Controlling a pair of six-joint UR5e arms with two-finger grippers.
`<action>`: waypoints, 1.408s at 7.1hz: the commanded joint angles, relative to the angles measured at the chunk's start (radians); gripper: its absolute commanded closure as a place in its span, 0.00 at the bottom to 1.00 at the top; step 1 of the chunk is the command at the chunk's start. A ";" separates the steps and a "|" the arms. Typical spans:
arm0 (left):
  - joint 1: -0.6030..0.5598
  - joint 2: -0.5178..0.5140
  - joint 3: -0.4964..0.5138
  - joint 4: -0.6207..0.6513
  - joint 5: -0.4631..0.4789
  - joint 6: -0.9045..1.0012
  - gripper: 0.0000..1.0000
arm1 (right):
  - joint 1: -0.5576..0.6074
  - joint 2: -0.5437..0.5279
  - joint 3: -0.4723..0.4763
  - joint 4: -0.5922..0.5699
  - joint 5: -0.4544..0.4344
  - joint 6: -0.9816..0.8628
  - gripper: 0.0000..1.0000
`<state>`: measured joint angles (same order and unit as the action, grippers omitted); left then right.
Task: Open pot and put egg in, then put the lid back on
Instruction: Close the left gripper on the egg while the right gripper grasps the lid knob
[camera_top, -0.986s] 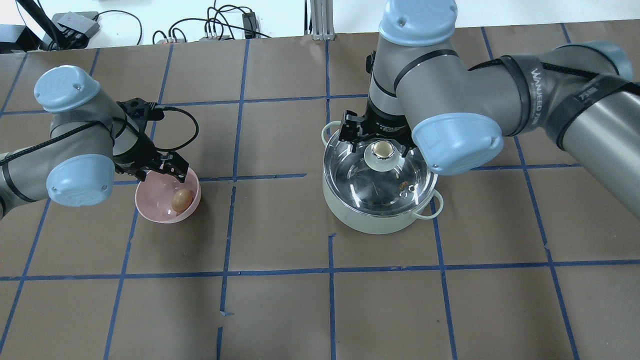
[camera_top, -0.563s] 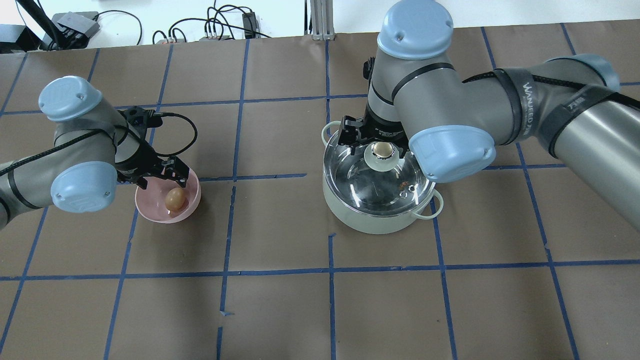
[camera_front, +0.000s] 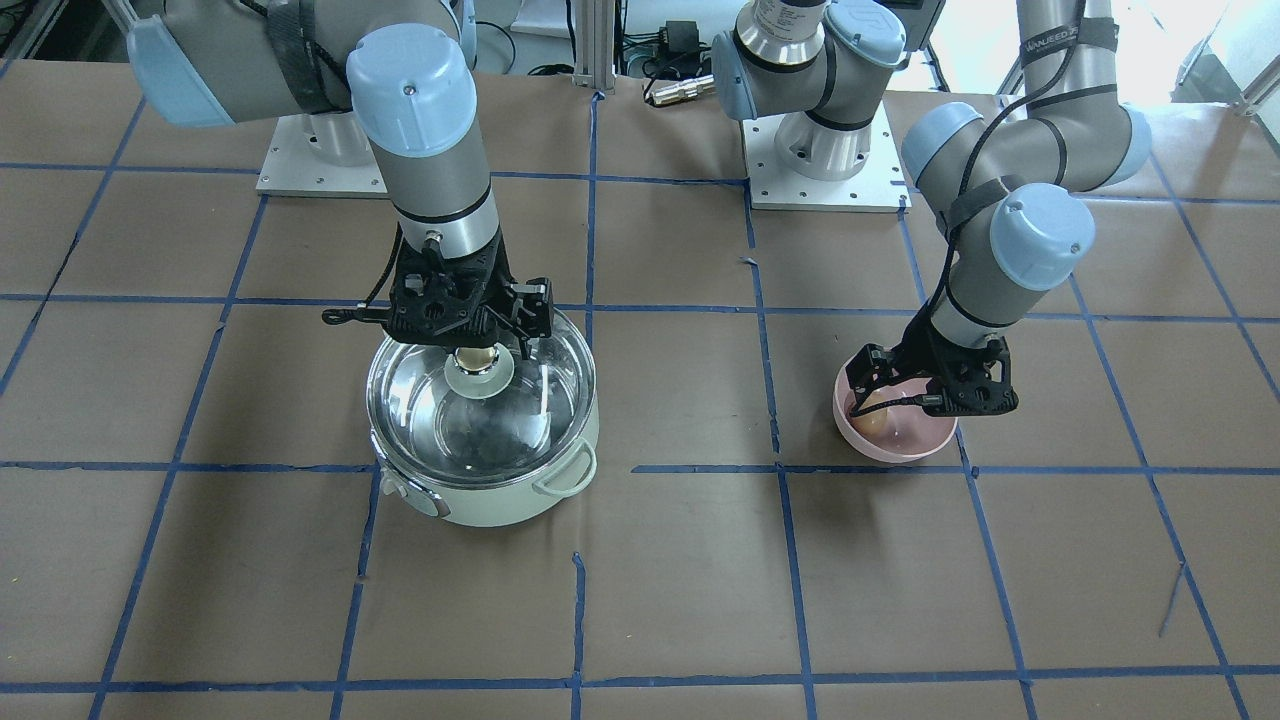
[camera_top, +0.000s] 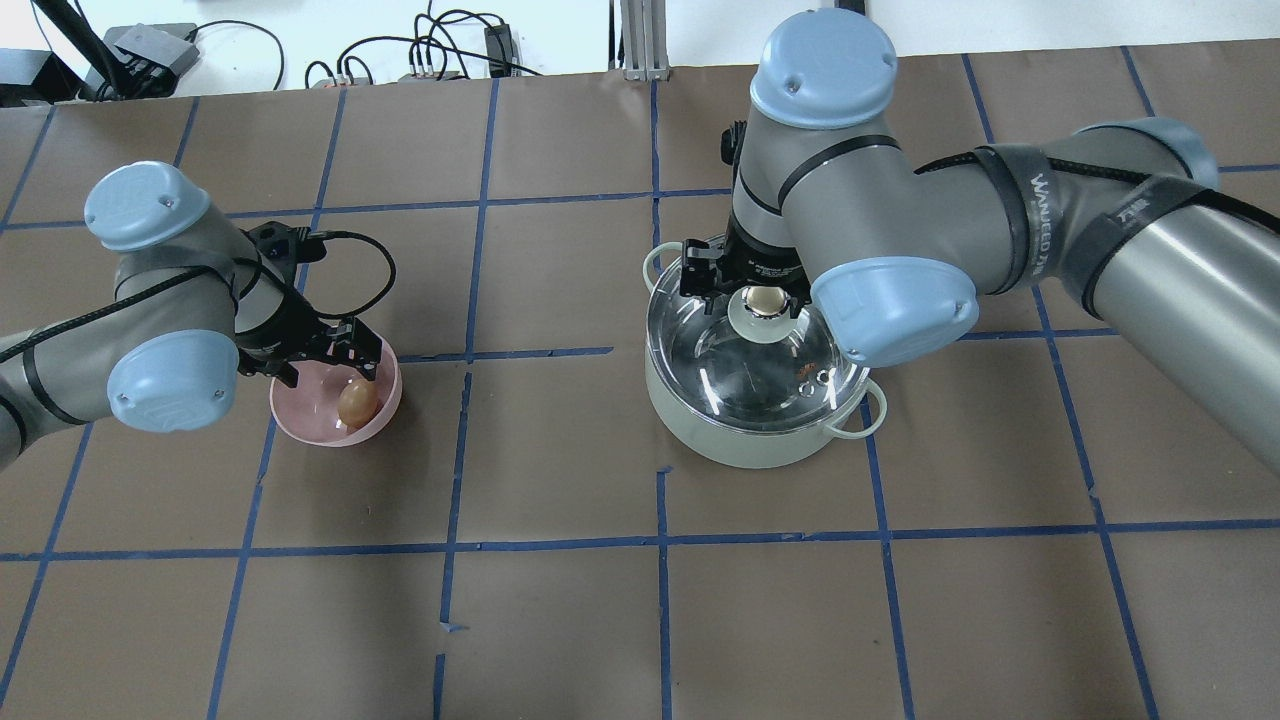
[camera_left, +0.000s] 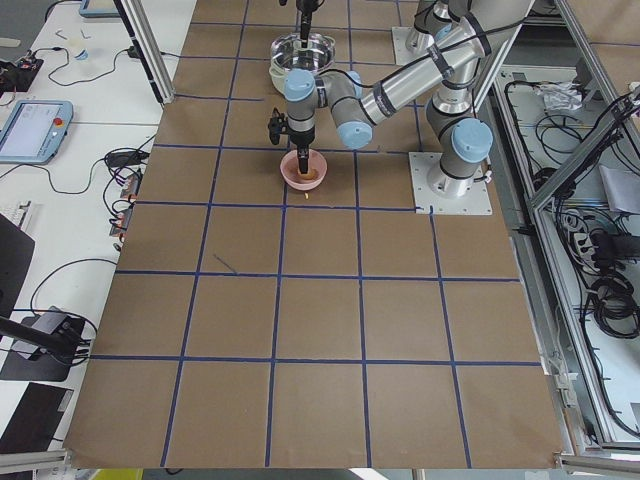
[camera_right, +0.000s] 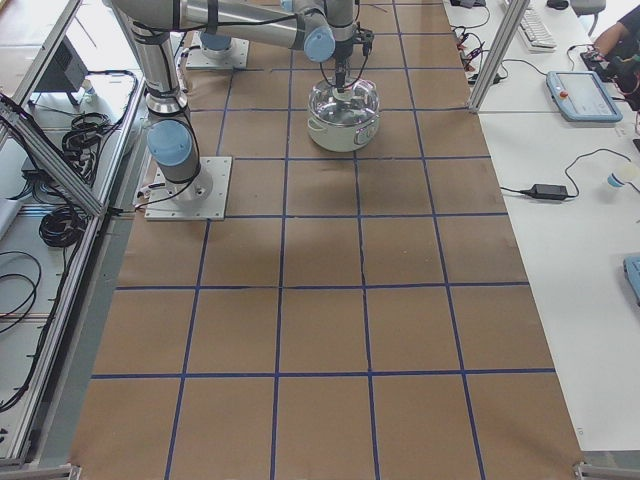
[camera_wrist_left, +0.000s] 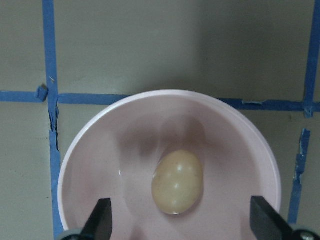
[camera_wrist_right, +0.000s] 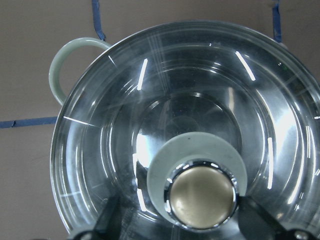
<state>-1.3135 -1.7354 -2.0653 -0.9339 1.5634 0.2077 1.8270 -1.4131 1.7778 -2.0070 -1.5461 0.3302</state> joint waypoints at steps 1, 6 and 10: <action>0.000 -0.010 -0.018 0.032 0.000 -0.001 0.05 | -0.006 0.002 0.005 -0.012 -0.003 -0.008 0.19; 0.000 -0.016 -0.029 0.064 0.000 0.005 0.05 | -0.025 0.002 0.000 -0.015 -0.009 -0.048 0.13; 0.000 -0.041 -0.027 0.082 0.006 0.051 0.05 | -0.025 0.005 0.000 -0.015 -0.011 -0.043 0.39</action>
<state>-1.3131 -1.7710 -2.0930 -0.8592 1.5658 0.2375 1.8025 -1.4089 1.7784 -2.0226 -1.5566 0.2849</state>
